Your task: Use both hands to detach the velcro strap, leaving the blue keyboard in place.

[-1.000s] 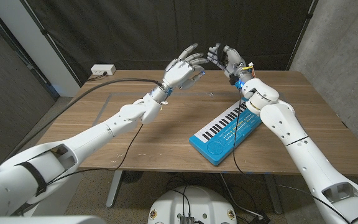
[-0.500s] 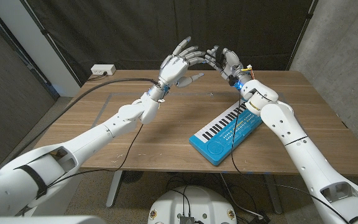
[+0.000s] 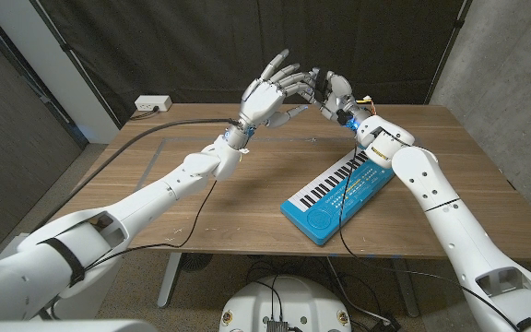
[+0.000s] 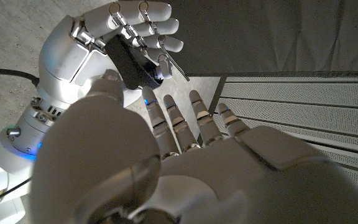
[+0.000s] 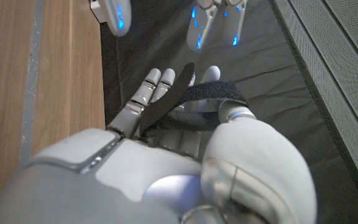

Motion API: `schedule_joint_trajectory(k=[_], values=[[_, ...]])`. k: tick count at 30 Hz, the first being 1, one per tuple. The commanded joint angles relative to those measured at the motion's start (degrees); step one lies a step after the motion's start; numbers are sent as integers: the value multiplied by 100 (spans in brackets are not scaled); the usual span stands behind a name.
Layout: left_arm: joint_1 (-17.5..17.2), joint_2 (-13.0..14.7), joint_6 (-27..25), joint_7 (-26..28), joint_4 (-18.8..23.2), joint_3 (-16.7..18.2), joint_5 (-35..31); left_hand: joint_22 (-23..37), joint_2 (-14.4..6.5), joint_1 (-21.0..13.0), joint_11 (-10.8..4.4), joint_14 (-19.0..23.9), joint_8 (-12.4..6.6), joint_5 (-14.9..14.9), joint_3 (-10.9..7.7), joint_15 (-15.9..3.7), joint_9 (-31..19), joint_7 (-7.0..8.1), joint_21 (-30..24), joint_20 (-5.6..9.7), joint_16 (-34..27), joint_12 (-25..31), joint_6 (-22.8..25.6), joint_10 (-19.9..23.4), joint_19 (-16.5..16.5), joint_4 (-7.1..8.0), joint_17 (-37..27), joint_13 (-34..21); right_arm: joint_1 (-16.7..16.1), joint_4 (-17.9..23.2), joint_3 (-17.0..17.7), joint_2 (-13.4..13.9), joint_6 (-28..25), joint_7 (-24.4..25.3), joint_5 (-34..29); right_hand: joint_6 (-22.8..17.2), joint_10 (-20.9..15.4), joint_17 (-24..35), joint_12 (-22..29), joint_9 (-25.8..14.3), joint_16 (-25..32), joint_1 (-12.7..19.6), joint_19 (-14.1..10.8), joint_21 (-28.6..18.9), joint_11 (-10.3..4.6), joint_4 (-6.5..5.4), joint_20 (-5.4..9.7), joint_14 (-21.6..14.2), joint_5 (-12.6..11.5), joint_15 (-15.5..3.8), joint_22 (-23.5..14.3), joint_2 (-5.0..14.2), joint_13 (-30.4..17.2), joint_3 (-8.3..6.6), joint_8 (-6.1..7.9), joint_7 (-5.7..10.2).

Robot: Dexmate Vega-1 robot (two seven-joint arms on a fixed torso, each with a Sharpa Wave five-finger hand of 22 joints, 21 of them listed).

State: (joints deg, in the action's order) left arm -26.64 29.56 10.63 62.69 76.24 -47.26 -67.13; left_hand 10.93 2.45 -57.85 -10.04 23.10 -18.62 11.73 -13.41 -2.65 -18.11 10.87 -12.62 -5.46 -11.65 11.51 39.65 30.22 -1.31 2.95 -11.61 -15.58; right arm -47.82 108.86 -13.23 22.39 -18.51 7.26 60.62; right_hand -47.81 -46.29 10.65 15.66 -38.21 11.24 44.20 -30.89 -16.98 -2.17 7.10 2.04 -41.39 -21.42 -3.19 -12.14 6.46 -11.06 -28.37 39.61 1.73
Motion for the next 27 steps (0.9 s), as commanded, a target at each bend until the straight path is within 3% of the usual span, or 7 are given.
schedule_joint_trajectory(k=[1, 5, 10, 17, 20, 27], values=[[-191, -512, 322, 131, -348, 627, -846, 18, -18, -112, -11, 7, 22, 52, -60, -195, 30, 58, 1, -45, -37, 60, 23, 2, -42, -57, -14, -29, 36, 71, 1, 84, -210, -21, 215, -12, -28, 4, -4, -4, 15, -35, -39, -31, 11, -16, -21, -38, -30, 20, -11, 17, -15, -45, -26, -2], [-370, -648, 497, 131, -306, 983, -1226, 19, -31, -145, -51, 67, 48, 51, -69, -192, 87, 73, -7, -32, -62, 104, 25, 106, -63, -72, -14, -31, 47, 19, 20, 91, -253, -75, 304, -18, -30, -2, -7, -3, 10, -42, -40, -33, 11, -11, -22, -39, -33, 23, -12, 18, -15, -50, -30, -9], [-642, -475, 217, 131, 149, 1154, -1648, 20, -4, -146, -51, 100, 7, 39, -51, -214, 154, 84, -11, -2, -72, 138, 210, 205, -72, -80, -9, -31, 99, -93, -10, 77, -262, -77, 288, -26, -10, -8, -20, 10, -1, -46, -35, -34, 3, -3, -17, -32, -38, 15, -13, 27, -15, -63, -43, -28], [-567, 99, -833, 38, 736, 504, -1525, 21, 42, -96, -18, 18, 96, 30, -4, -172, 239, -31, 18, 23, -39, 95, 106, 113, 7, -64, -6, -26, 245, -340, -101, 16, -290, -153, 228, -46, 1, -22, -34, 65, -19, -3, -21, -32, 11, 57, -7, -16, -52, 8, -15, 26, -15, -98, -84, -61], [-478, 159, -1144, 18, 762, 259, -1395, 23, 19, -107, 11, 60, 126, 34, -13, -130, 270, -31, 8, 28, -58, 99, 78, 125, -12, -64, -8, -23, 293, -415, -118, -3, -327, -169, 221, -51, 6, -21, -39, 80, -22, 3, -19, -33, 8, 66, -7, -9, -56, 8, -15, 33, -15, -106, -95, -64], [-378, 250, -1538, -141, 877, -71, -1038, 36, -59, -168, 83, 167, 181, 29, -52, -29, 370, -222, -50, 22, -98, 175, 94, 321, -138, -81, -10, -23, 333, -532, -115, -53, -375, -200, 225, -59, 18, -18, -51, 92, -21, 7, -6, -30, 4, 84, -6, -8, -61, 5, -17, 32, -15, -110, -109, -66]])
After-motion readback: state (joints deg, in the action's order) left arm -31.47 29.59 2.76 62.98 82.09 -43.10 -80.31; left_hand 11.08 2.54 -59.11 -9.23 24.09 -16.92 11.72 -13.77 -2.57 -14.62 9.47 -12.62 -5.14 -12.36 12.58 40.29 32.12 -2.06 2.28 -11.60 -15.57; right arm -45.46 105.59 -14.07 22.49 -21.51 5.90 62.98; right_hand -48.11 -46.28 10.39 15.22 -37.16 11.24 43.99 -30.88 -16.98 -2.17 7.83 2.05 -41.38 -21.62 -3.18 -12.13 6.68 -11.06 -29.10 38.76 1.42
